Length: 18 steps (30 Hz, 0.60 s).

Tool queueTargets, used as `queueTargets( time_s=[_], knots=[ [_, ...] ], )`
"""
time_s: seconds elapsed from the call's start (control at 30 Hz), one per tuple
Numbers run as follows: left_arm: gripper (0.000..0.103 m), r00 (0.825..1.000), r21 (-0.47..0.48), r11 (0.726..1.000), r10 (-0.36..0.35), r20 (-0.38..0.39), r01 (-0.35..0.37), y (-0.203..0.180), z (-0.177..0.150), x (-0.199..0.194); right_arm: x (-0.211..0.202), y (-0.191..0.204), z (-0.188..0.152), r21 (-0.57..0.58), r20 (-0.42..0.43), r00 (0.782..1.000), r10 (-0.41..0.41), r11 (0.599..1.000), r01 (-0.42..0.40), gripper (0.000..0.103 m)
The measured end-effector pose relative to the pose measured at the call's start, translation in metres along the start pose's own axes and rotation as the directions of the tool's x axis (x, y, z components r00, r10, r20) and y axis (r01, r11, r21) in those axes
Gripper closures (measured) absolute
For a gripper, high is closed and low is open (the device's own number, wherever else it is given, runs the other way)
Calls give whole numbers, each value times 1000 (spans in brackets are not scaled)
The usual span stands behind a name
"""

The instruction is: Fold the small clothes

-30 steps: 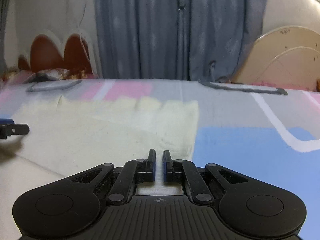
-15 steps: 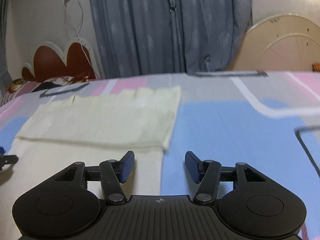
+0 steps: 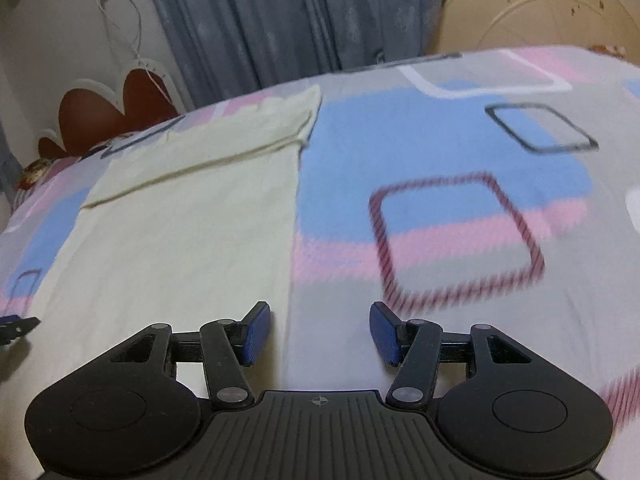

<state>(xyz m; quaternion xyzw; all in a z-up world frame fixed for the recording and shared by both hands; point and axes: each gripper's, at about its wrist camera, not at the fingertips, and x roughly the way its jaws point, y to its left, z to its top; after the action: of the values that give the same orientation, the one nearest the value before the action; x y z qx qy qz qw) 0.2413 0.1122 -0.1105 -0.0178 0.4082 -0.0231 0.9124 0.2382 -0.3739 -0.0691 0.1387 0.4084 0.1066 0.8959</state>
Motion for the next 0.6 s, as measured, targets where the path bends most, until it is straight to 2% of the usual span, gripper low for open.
queueTargets(
  time_s=[0.17,0.33,0.4,0.47,0.53,0.6],
  knots=[
    [16,998,25,998,-52,-34,53,-1,-27,-24,-31,5,-31,65,-39,999,15,998,-13,47],
    [17,987,-51,988,-150,-56,147,5,-44,-45,-60,10,-60,154,-65,996,60,987,-49,47],
    [17,975,-123,970,-218,-47,211,11,-51,-52,-70,11,-70,186,-65,994,87,980,-74,47],
    [18,956,-211,937,-292,-28,280,19,-59,-56,-77,7,-75,232,-60,991,120,967,-103,47],
    [19,940,-271,906,-341,-8,326,26,-64,-57,-79,2,-78,301,-59,983,173,942,-148,47],
    [20,932,-305,887,-362,7,347,30,-66,-55,-81,-7,-82,386,-44,971,236,900,-201,47]
  ],
)
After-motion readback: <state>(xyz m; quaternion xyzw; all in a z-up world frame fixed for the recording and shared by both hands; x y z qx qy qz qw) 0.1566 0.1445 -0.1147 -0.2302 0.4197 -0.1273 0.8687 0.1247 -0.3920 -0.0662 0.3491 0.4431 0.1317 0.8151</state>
